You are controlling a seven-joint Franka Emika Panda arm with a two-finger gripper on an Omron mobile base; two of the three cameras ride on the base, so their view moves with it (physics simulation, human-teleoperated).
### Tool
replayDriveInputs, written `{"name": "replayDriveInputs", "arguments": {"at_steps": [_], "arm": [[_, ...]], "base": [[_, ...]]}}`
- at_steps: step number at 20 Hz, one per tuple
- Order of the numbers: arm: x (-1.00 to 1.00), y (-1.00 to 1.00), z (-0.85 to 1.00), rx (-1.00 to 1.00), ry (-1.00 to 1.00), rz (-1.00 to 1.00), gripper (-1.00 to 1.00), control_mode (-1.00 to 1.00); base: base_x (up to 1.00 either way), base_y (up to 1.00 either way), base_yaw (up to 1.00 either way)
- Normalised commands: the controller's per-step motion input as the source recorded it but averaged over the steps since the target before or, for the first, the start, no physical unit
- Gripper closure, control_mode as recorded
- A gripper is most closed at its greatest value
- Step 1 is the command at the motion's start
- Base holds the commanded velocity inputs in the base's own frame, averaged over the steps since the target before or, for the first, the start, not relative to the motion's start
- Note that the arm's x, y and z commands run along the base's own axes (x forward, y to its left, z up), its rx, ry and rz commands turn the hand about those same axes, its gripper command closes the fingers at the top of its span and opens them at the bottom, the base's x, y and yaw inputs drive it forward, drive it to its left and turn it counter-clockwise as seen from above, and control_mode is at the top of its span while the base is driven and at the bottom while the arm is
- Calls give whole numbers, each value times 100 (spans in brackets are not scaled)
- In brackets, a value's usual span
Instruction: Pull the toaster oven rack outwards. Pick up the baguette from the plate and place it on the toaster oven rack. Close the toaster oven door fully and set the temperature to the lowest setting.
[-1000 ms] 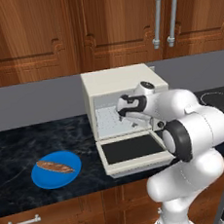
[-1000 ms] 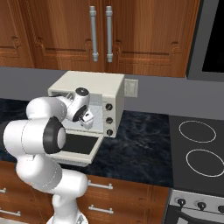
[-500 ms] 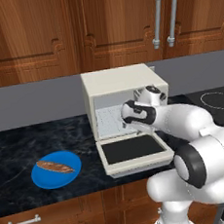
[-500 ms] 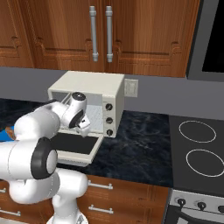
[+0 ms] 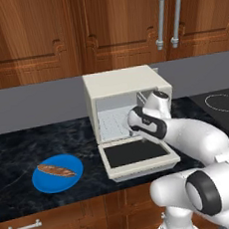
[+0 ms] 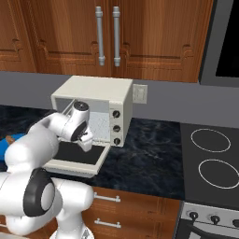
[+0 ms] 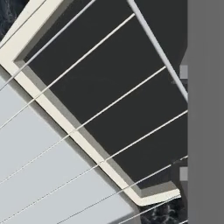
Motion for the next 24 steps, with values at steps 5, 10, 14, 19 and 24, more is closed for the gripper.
{"name": "replayDriveInputs", "arguments": {"at_steps": [5, 10, 14, 19, 24], "arm": [[-10, 0, 6, 0, 0, 0, -100, -100], [-15, 0, 11, -2, 0, 0, -100, -100], [-47, 0, 42, 0, 0, 0, -100, -100], [-83, 5, 61, 0, -2, 0, -100, -100], [-38, 73, 47, -7, 2, 19, -100, -100]], "base": [[0, 0, 0], [0, 0, 0], [0, 0, 0], [0, 0, 0], [0, 0, 0]]}}
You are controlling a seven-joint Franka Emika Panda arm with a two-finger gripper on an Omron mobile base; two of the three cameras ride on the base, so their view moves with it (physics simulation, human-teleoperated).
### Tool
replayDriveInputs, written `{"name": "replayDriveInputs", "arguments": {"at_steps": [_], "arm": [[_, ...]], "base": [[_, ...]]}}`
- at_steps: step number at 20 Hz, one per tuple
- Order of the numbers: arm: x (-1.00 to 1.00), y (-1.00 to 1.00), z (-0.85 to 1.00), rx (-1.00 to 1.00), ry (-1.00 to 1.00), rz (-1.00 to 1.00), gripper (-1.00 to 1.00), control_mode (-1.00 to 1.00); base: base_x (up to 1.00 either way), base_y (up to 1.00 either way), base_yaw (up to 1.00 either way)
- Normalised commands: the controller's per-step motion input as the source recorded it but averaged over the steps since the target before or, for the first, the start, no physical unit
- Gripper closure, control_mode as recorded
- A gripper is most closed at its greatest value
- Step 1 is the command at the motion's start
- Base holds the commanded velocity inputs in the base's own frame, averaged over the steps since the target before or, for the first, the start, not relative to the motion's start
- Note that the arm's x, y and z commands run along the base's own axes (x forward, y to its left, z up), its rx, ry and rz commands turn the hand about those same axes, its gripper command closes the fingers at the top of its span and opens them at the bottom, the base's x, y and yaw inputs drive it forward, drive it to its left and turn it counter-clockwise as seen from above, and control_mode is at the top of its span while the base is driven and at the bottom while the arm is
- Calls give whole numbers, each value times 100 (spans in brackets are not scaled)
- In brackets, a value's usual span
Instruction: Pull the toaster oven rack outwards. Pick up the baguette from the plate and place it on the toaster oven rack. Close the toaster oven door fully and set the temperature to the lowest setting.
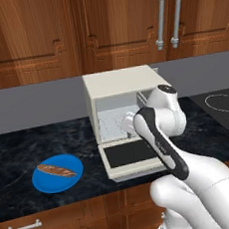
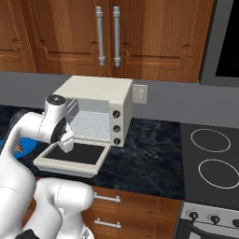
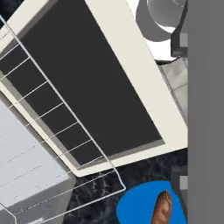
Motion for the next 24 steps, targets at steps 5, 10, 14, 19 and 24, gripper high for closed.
{"name": "replayDriveInputs", "arguments": {"at_steps": [5, 10, 14, 19, 24], "arm": [[0, 100, 43, -26, 1, 33, -100, -100], [-6, 98, 74, -31, 0, 30, -100, -100], [-17, 77, 67, -29, 0, 13, -100, -100], [4, 10, -2, -8, -3, 0, -100, -100], [42, 0, -29, 2, 8, 9, -100, -100]], "base": [[0, 0, 0], [0, 0, 0], [0, 0, 0], [0, 0, 0], [0, 0, 0]]}}
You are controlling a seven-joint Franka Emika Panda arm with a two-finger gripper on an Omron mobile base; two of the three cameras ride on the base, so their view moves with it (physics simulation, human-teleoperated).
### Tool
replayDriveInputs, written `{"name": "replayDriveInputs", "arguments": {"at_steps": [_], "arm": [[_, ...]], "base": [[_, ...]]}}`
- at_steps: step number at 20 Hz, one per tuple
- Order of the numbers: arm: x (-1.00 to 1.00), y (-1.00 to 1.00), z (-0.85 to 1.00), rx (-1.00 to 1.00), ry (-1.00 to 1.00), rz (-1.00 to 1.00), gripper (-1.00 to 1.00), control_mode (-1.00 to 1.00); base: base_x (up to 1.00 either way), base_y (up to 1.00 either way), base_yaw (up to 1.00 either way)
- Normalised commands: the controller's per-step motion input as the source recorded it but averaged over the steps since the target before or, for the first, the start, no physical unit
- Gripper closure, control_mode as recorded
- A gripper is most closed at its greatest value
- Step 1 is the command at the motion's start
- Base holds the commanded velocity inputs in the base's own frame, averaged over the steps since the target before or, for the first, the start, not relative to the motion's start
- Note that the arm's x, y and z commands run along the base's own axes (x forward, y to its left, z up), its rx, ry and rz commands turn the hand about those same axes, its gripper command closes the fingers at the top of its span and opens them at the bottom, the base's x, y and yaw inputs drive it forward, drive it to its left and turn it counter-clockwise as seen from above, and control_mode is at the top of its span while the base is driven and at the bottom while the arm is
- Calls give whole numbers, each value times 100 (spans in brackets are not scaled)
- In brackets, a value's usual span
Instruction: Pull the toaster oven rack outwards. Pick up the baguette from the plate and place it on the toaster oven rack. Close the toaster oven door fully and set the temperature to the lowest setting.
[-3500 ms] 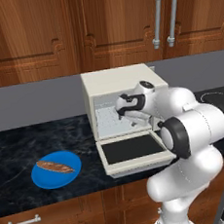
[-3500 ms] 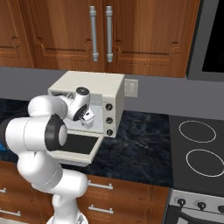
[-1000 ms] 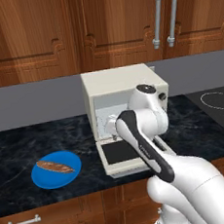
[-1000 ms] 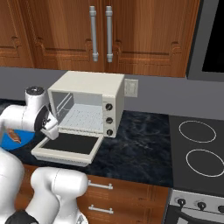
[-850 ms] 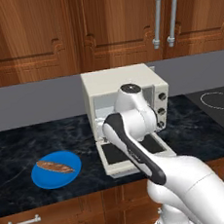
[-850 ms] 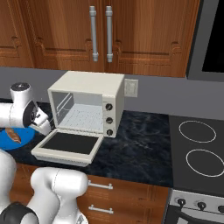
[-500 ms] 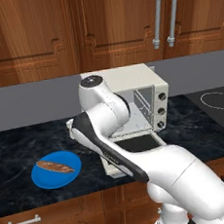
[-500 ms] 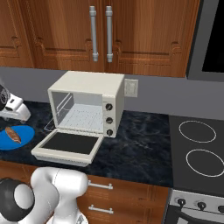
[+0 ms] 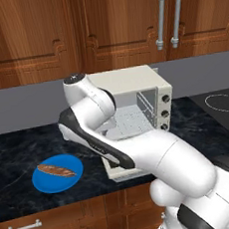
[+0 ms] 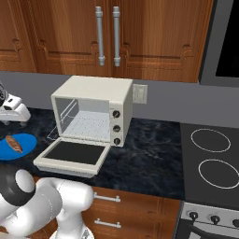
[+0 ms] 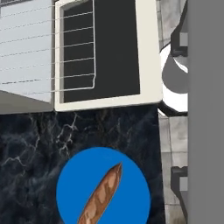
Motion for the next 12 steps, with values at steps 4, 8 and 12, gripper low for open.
{"name": "replayDriveInputs", "arguments": {"at_steps": [4, 8, 12], "arm": [[26, 0, -39, 8, 8, 12, -100, -100], [8, 2, -34, 16, 15, 29, -100, -100], [10, 10, -49, 8, 1, 31, -100, -100]], "base": [[0, 0, 0], [0, 0, 0], [0, 0, 0]]}}
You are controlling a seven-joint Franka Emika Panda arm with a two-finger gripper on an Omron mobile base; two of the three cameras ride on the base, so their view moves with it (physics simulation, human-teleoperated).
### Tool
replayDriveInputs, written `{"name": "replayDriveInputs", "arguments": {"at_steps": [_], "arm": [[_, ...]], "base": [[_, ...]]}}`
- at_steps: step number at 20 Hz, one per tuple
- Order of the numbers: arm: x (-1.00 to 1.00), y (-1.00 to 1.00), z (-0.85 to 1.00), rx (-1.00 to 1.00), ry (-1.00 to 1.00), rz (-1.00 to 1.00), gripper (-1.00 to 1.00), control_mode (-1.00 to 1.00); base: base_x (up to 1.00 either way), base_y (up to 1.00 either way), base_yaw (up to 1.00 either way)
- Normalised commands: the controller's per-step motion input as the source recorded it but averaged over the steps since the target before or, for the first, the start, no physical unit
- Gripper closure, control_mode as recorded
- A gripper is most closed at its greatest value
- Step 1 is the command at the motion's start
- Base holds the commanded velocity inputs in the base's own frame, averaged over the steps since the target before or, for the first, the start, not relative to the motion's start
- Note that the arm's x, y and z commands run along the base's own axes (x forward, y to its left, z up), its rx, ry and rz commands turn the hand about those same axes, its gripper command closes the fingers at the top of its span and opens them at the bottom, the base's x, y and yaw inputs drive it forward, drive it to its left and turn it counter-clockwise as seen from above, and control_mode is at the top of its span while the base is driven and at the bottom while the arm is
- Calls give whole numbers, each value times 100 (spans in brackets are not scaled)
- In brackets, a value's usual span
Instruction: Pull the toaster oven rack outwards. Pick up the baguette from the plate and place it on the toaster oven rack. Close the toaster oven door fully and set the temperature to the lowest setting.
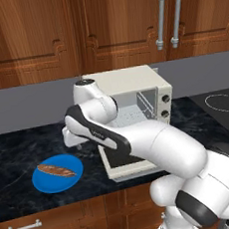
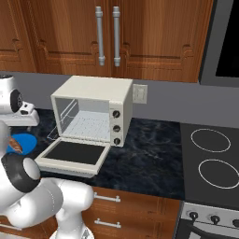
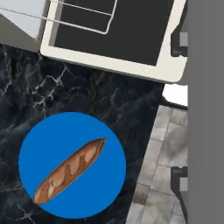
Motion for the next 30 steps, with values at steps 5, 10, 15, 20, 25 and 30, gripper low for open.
{"name": "replayDriveInputs", "arguments": {"at_steps": [5, 10, 15, 20, 25, 30], "arm": [[14, 19, -46, 0, -2, 32, -100, -100], [22, 22, -18, -3, -3, 23, -100, -100], [5, 30, 0, 0, 12, 8, -100, -100], [18, 72, -2, 0, 27, 1, -100, -100], [14, 38, -6, -1, 11, -1, -100, -100], [5, 23, -3, -14, 0, -7, -100, -100]], "base": [[0, 0, 0], [0, 0, 0], [0, 0, 0], [0, 0, 0], [0, 0, 0], [0, 0, 0]]}}
